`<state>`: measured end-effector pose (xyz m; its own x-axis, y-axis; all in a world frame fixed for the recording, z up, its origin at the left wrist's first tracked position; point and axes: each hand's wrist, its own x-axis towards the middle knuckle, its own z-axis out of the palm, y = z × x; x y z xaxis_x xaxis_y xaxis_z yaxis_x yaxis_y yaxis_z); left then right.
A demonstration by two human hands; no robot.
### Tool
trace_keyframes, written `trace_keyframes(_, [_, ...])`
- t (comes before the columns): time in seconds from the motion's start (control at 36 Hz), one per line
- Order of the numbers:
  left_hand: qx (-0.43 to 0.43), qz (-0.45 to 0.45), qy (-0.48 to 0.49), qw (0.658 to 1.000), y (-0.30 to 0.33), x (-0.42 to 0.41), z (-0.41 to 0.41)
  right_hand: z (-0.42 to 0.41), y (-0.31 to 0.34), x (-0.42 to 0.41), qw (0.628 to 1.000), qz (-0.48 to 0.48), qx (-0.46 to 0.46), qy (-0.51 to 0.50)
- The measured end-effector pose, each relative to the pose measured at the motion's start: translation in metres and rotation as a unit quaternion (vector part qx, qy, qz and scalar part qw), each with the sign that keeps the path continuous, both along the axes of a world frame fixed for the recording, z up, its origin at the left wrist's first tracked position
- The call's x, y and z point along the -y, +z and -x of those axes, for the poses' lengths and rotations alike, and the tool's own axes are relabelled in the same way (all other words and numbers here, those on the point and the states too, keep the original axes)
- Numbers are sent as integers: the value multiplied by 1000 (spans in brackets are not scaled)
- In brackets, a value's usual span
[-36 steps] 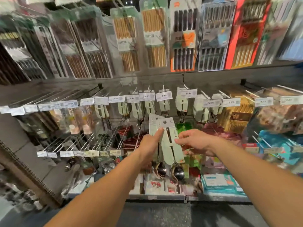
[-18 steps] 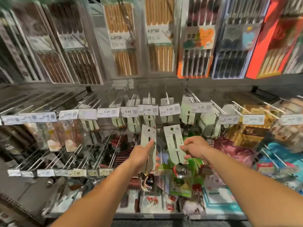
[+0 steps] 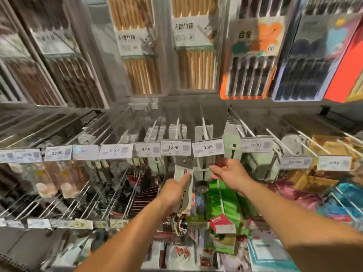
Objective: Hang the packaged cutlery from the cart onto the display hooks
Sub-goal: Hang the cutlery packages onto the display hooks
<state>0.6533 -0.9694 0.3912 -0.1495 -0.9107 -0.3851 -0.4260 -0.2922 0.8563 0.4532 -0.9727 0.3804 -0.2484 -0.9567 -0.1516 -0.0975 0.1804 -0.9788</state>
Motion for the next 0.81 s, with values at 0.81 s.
trace_keyframes(0.81, [-103, -26, -67, 992, 9, 13, -16, -17, 15, -20, 996, -9, -88, -34])
